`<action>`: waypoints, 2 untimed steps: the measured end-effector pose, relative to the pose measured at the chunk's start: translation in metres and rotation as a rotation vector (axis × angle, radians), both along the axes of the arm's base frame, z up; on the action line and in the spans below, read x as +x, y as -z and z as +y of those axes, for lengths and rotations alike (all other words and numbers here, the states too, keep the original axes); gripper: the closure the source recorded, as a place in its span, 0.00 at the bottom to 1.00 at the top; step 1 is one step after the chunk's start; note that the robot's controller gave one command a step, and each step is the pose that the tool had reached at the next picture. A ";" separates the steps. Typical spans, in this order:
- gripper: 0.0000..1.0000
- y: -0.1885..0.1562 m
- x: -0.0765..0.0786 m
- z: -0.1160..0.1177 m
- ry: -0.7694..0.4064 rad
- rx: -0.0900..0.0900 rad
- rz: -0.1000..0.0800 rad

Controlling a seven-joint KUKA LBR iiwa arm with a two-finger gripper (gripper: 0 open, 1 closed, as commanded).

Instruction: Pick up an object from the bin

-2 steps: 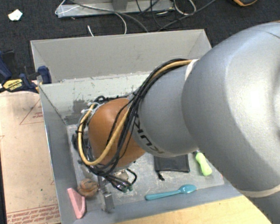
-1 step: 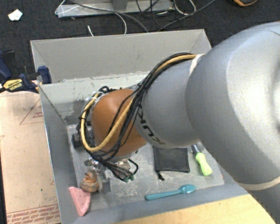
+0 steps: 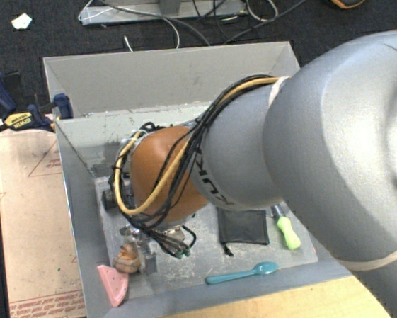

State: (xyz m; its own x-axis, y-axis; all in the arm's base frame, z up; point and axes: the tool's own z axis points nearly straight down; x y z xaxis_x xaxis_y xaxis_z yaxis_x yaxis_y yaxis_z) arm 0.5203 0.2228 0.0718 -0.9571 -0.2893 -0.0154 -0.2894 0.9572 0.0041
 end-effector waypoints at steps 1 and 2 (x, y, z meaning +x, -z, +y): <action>1.00 -0.069 0.001 0.000 -0.017 -0.002 0.005; 1.00 -0.067 0.002 0.000 -0.013 0.000 0.001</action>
Offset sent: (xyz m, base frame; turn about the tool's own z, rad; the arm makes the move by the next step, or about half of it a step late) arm -0.0015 -0.0017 0.0215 -0.0064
